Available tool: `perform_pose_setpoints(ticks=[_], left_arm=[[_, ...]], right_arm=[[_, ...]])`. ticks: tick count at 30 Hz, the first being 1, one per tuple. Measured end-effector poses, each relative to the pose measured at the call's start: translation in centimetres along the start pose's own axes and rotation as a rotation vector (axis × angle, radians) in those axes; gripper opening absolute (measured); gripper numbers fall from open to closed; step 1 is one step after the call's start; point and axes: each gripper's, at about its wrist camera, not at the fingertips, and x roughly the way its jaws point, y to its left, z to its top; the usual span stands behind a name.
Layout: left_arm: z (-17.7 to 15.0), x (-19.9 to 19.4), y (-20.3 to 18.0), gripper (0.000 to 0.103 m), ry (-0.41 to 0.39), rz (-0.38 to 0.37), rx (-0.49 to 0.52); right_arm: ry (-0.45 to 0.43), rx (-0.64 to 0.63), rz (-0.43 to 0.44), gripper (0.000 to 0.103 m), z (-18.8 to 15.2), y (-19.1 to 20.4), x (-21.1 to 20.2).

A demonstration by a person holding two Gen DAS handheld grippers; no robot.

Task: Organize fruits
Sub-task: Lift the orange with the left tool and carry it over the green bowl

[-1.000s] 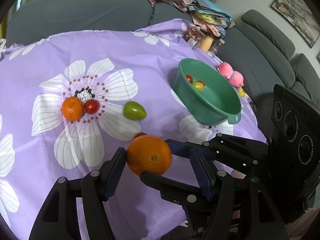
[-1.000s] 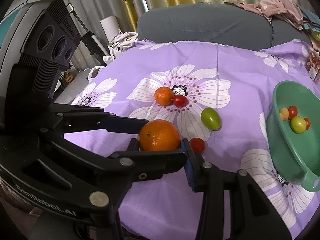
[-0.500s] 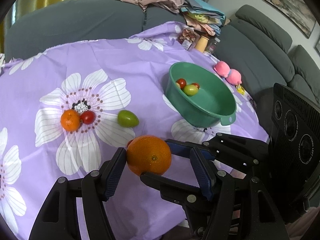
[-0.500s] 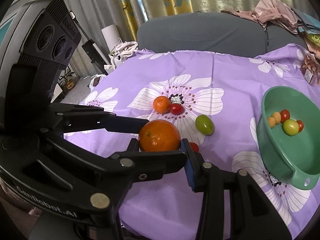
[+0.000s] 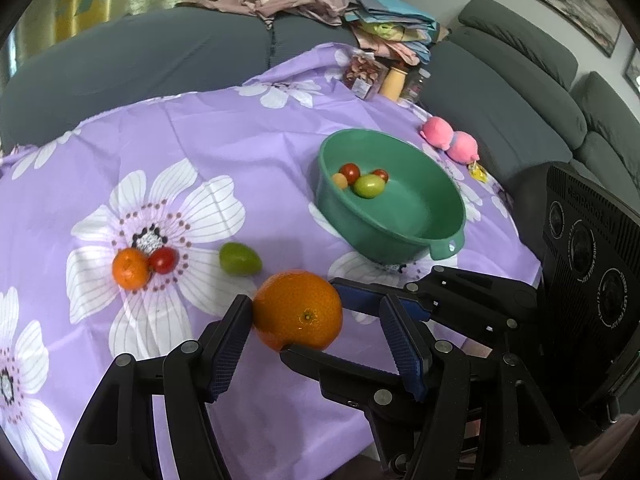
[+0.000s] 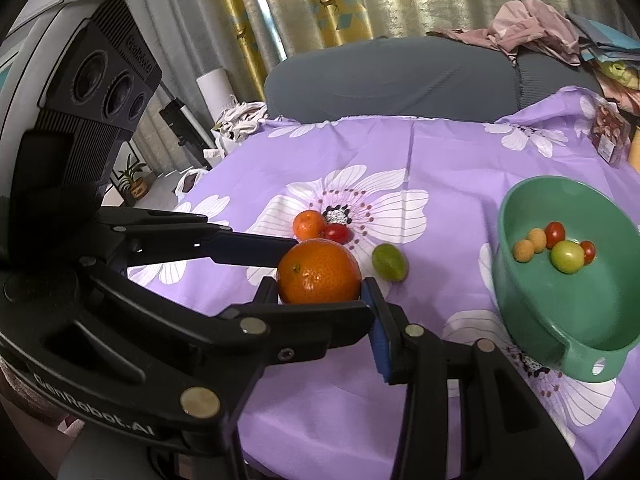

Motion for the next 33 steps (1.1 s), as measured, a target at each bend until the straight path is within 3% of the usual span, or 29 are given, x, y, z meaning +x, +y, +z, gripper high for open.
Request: perform_pose_setpoints(ticks=[33], left_arm=[[4.7,3.9,-7.5,0.066,0.031,-0.029,0.188]], right_arm=[[-0.14,0.143,-0.098,0.044,-0.1,-7.1,-4.3]])
